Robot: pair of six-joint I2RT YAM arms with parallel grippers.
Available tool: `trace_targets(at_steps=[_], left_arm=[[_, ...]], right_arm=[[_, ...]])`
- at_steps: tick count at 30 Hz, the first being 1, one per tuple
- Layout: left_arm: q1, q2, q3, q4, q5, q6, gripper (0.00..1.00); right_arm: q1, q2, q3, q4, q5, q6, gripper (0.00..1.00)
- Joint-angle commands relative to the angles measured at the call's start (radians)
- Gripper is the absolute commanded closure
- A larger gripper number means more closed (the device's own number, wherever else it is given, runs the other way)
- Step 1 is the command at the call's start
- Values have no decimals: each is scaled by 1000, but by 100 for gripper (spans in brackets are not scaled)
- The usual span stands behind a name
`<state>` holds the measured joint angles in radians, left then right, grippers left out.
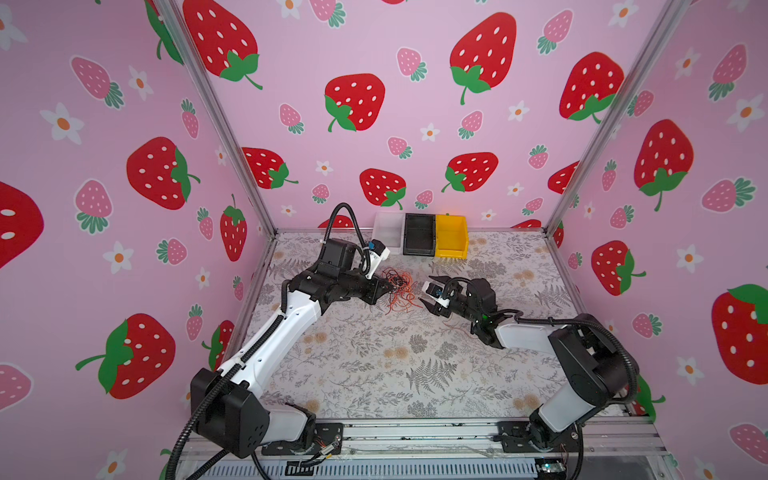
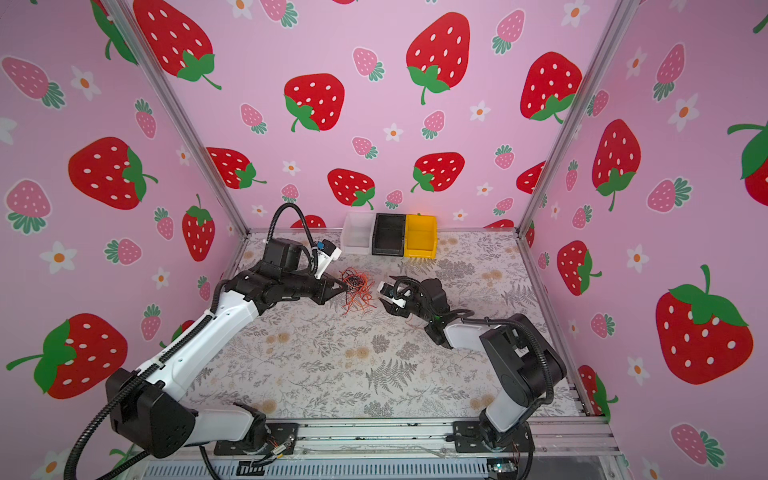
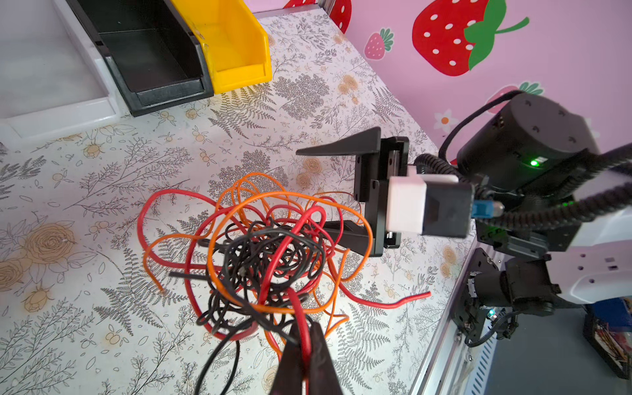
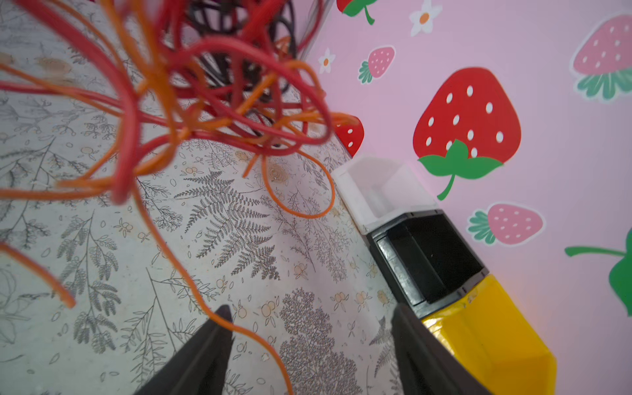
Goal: Untangle the cables
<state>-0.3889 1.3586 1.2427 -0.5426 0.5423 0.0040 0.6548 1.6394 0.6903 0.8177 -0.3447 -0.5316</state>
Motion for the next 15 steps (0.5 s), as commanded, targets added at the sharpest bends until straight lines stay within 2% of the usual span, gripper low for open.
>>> trace_targets(at_steps=[1,3,5,9,15], left_arm=[[-5,-3,50,18,22,12,100],[-5,-2,54,18,20,11,100],[-5,-3,51,18,15,12,100],[-4,-16,29,26,-16,13,100],[69,-57,-66,96,-11,-55,100]], right_arm=[[17,21,34,6,-93,-36,45],[23,31,26,18,-99,-35,59],[25,34,17,42,-69,-24,76],[16,5,-8,86,19,15,98],[-51,-122,-79,74,100,79,100]])
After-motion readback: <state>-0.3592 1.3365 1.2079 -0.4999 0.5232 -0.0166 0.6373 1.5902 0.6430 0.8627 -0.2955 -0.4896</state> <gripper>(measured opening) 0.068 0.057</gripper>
